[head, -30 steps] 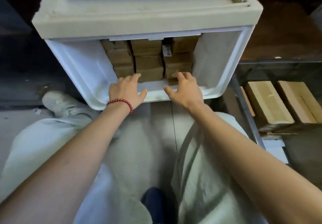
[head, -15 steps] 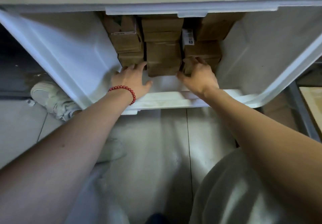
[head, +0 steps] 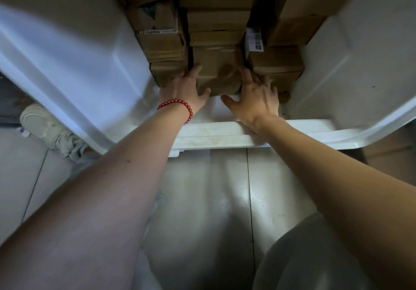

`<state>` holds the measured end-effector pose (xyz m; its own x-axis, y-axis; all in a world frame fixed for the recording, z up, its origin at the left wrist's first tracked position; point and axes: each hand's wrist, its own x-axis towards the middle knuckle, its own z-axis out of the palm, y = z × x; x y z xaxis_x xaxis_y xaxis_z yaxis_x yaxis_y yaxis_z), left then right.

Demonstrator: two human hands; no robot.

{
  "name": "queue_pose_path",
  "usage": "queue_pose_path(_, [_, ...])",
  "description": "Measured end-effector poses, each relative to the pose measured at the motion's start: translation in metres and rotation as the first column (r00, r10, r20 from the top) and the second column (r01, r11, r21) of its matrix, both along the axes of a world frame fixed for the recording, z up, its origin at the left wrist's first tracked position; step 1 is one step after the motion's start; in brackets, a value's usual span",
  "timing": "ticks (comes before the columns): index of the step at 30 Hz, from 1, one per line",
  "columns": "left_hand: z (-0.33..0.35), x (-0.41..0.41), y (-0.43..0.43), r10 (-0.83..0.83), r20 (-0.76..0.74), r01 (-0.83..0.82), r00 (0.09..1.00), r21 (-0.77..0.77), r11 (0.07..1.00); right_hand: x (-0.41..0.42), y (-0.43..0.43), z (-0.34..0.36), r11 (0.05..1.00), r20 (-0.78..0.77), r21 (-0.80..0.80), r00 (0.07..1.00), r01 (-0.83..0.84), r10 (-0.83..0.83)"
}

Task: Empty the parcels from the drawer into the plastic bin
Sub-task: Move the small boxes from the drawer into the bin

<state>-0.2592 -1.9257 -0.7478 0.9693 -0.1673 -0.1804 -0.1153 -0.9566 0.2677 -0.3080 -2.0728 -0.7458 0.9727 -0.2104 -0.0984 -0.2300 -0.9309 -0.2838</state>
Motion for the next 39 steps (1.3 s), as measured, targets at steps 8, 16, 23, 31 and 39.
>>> queue_pose_path(8, [-0.008, 0.002, -0.004, 0.067, -0.016, -0.069, 0.998, -0.159, 0.985, 0.015, 0.013, -0.009, 0.958, -0.01, 0.246, 0.989, 0.148, -0.15])
queue_pose_path(16, [-0.008, 0.001, 0.006, 0.214, -0.197, -0.282, 0.957, -0.448, 0.849, 0.024, 0.002, -0.026, 0.771, -0.11, 0.586, 0.967, 0.25, -0.23])
queue_pose_path(23, [0.011, -0.017, 0.009, 0.187, -0.246, -0.296, 0.951, -0.554, 0.778, 0.002, -0.01, 0.005, 0.548, -0.115, 0.809, 0.972, 0.211, -0.204])
queue_pose_path(31, [0.046, -0.044, 0.019, 0.219, -0.235, -0.316, 0.947, -0.561, 0.765, -0.034, -0.007, 0.032, 0.501, -0.092, 0.855, 0.99, 0.132, -0.104])
queue_pose_path(39, [0.075, -0.098, 0.025, 0.224, -0.238, -0.323, 0.945, -0.583, 0.745, -0.084, 0.001, 0.065, 0.49, -0.001, 0.87, 0.996, 0.045, -0.089])
